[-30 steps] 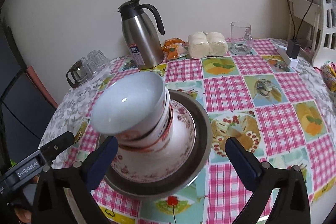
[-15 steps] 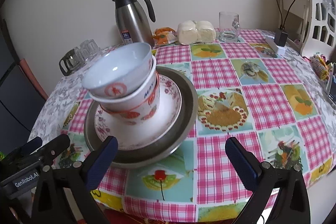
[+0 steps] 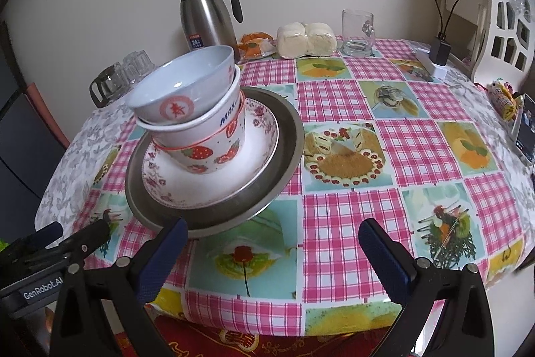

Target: Organize plates and bowls

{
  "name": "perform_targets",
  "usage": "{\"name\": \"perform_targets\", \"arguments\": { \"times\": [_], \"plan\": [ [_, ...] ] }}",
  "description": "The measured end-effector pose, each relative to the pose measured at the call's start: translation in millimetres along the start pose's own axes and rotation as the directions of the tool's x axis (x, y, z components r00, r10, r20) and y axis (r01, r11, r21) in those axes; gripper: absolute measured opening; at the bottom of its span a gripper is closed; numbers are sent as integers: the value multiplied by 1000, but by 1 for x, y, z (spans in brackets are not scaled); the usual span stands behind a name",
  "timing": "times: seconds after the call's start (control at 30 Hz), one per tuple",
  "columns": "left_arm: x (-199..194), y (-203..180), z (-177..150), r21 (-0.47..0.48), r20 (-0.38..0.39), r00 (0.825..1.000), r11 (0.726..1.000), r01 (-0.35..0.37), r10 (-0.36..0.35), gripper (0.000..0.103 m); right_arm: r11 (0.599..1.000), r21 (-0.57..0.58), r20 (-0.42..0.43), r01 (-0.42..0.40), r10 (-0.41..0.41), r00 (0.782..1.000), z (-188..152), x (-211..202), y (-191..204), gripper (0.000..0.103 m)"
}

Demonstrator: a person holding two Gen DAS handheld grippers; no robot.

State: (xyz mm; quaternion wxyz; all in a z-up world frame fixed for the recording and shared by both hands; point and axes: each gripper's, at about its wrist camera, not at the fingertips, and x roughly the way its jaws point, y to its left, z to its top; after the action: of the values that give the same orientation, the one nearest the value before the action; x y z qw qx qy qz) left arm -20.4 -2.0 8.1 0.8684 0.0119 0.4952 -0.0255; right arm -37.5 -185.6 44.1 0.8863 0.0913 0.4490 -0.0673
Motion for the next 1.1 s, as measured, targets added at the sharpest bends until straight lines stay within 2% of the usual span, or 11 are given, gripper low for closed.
{"name": "perform_targets", "arguments": {
  "times": [0.33, 1.1],
  "plan": [
    [3, -5, -9, 41, -35, 999, 999, -36, 37, 102, 1000, -9, -21, 14, -14, 1000, -10, 1, -2, 103],
    [8, 10, -12, 0, -73, 994, 997, -81, 81, 102, 999, -13, -49, 38, -38, 998, -16, 4, -6, 103]
  ]
}}
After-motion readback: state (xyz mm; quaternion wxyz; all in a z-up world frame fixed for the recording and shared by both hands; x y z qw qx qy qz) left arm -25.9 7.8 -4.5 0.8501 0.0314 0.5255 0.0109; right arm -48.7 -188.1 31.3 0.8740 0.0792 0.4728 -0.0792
